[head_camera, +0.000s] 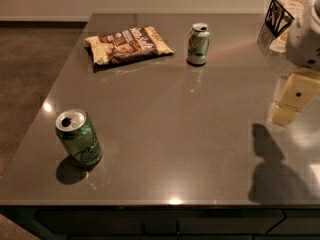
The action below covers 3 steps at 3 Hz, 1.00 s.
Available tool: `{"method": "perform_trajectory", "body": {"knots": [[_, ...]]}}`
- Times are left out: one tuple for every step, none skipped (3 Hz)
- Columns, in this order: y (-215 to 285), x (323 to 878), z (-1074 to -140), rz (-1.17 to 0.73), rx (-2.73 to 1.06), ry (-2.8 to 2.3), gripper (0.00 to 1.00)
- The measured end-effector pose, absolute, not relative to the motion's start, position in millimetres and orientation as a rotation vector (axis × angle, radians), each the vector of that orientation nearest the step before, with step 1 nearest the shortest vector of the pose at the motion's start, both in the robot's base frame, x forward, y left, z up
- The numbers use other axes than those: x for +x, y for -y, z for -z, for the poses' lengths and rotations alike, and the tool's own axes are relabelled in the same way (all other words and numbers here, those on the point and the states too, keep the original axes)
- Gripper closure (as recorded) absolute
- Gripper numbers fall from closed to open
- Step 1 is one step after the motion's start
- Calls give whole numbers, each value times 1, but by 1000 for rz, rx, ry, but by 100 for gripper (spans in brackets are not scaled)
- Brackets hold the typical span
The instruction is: Pick brown chip bag
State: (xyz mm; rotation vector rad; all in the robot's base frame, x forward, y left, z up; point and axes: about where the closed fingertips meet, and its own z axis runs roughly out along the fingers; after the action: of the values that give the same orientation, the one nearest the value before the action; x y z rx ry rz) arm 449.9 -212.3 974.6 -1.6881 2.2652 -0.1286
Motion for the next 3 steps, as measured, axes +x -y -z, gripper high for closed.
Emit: {"method": "perform_trajectory", "body": {"knots": [[200,491,-969,175,-1618,-2288,0],[180,545,-963,211,-1569,-2251,0],[160,604,-959,254,-1537,-2192,0]]}}
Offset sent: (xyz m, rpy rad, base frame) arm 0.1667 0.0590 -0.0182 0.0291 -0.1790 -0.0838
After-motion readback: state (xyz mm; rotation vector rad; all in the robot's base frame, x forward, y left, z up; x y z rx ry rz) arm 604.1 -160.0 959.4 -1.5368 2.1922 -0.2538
